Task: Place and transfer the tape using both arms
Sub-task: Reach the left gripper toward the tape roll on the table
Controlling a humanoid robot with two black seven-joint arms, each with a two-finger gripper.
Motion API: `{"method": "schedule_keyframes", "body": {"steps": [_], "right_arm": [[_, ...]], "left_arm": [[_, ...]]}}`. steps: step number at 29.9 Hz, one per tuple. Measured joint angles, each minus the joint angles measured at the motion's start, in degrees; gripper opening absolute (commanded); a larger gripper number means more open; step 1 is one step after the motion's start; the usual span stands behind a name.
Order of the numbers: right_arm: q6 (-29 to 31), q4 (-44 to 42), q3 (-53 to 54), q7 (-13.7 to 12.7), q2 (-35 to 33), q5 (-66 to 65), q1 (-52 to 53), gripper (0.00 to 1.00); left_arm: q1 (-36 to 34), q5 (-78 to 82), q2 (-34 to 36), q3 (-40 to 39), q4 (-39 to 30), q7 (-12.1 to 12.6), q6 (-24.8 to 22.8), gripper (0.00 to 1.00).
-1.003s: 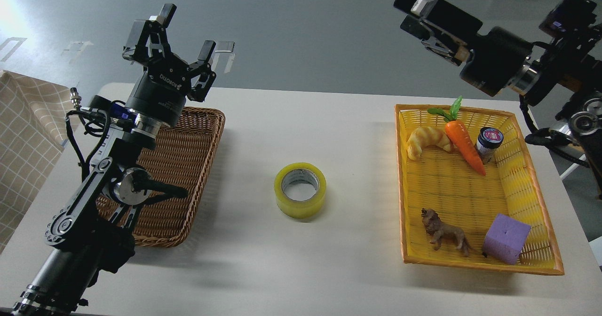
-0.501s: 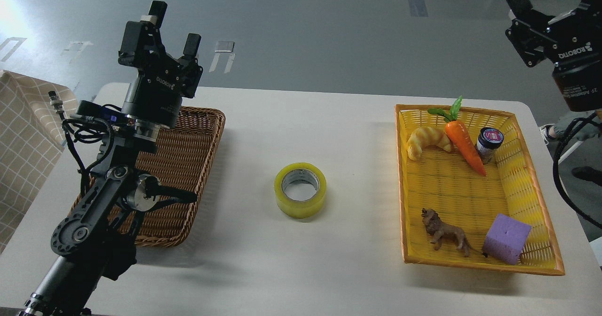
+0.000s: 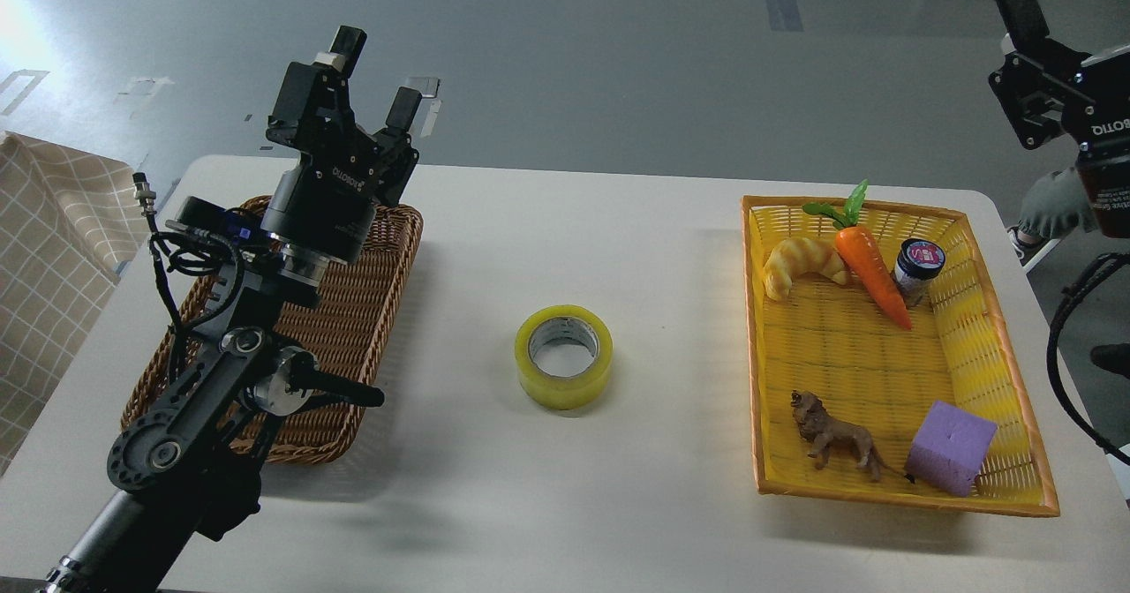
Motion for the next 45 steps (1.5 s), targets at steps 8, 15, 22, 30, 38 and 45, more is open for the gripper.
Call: {"method": "schedule_keyframes", "body": {"steps": [8, 15, 22, 30, 38, 45], "right_arm": [[0.0, 0.7, 0.0, -0.1, 0.0, 0.0, 0.2, 1.00], [0.0, 0.1, 1.3, -0.1, 0.0, 0.0, -0.3, 1.00], [0.0, 0.1, 2.1, -1.5, -0.5, -0.2, -1.2, 1.00], [0.0, 0.3, 2.1, -2.0, -0.6, -0.3, -2.4, 1.00], [0.0, 0.6, 2.4, -2.0, -0.7, -0.2, -2.2, 1.00], [0.0, 0.6, 2.4, -2.0, -0.6, -0.1, -1.9, 1.00]], "left_arm": [[0.6, 36.5, -0.4, 2.4, 0.0, 5.9, 6.3, 0.98], [-2.0, 41.9, -0.6, 8.9, -0.3, 15.8, 6.8, 0.98], [-4.2, 45.6, 5.1, 17.1, 1.2, 16.8, 6.8, 0.98], [-1.7, 50.8, 6.2, 22.5, 1.8, 17.9, 6.8, 0.98], [-3.6, 59.1, 5.4, 22.5, 8.6, 17.9, 7.3, 0.98], [-5.1, 60.1, 4.3, 22.6, 11.0, 18.0, 8.1, 0.98]]}}
